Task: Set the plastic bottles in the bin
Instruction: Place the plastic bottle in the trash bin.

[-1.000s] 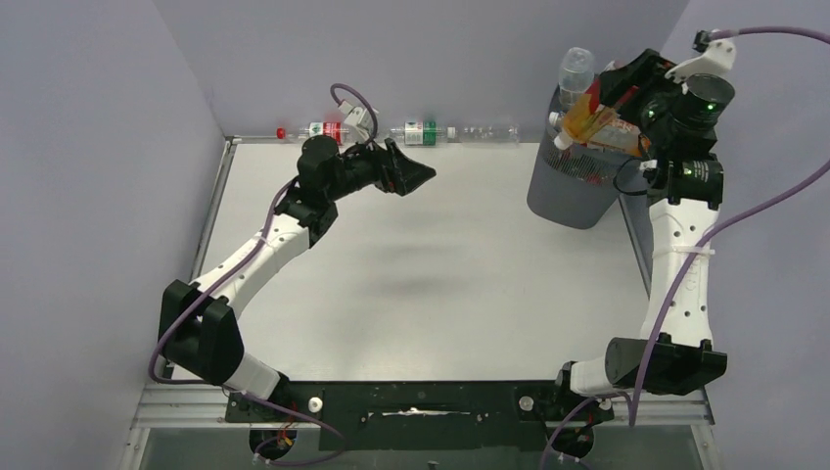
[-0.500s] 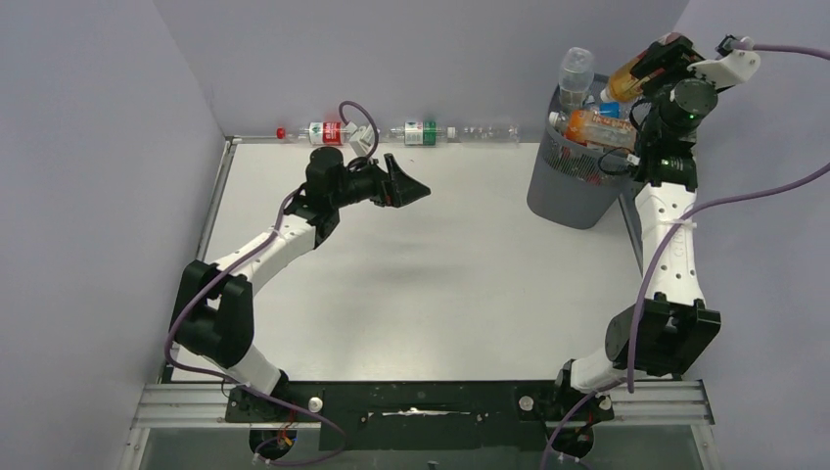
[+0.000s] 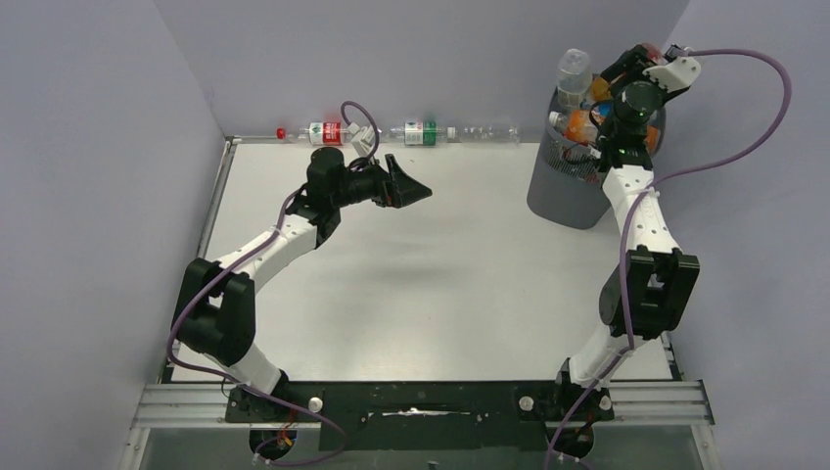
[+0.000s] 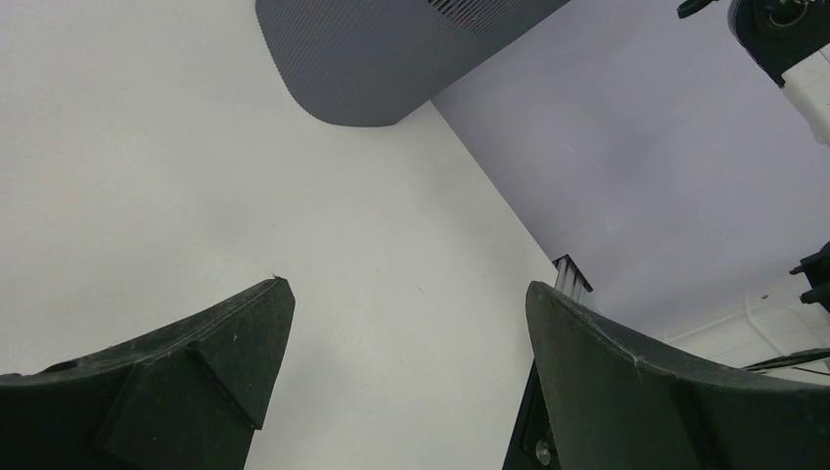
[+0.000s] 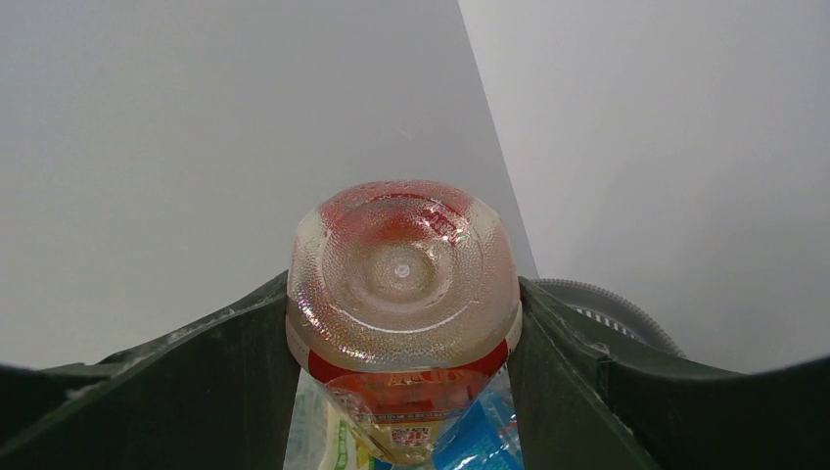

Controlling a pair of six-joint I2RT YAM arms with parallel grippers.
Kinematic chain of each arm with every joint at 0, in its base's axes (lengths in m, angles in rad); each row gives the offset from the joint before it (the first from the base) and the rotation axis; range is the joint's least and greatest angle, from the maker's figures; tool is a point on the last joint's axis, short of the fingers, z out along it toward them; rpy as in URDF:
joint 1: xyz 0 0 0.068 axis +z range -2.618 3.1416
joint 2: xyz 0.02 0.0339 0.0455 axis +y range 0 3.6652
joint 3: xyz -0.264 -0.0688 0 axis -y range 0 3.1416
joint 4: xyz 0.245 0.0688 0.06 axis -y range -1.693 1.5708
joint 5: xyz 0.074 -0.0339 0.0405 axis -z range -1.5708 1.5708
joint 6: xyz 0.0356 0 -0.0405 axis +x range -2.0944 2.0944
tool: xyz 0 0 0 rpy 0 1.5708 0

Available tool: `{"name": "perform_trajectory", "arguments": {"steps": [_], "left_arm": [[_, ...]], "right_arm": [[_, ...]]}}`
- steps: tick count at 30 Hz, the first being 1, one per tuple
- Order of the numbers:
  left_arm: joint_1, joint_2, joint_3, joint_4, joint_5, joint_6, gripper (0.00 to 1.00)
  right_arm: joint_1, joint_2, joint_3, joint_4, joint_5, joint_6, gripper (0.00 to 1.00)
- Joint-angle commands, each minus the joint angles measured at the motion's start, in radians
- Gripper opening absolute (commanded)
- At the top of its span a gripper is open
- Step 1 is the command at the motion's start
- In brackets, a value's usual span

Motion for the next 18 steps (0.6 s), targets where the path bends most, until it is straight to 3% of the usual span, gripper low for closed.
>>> {"name": "perform_trajectory", "arguments": {"steps": [1, 8, 18], "left_arm": [[0.005, -0.014, 0.004, 0.064, 0.023, -0.015, 0.9], [0.006, -0.023, 0.021, 0.012, 0.024, -0.004, 0.9], [0.007, -0.075, 0.033, -0.122, -0.009, 0.063, 0.91]], "right_arm": [[0.002, 0.043, 0.104, -0.059, 0.043, -0.026, 0.62], [0.012, 0.069, 0.161, -0.171, 0.072, -0.044, 0.66], [0.006, 0.062, 0.169, -0.291, 0.025, 0.021, 0.87]]}}
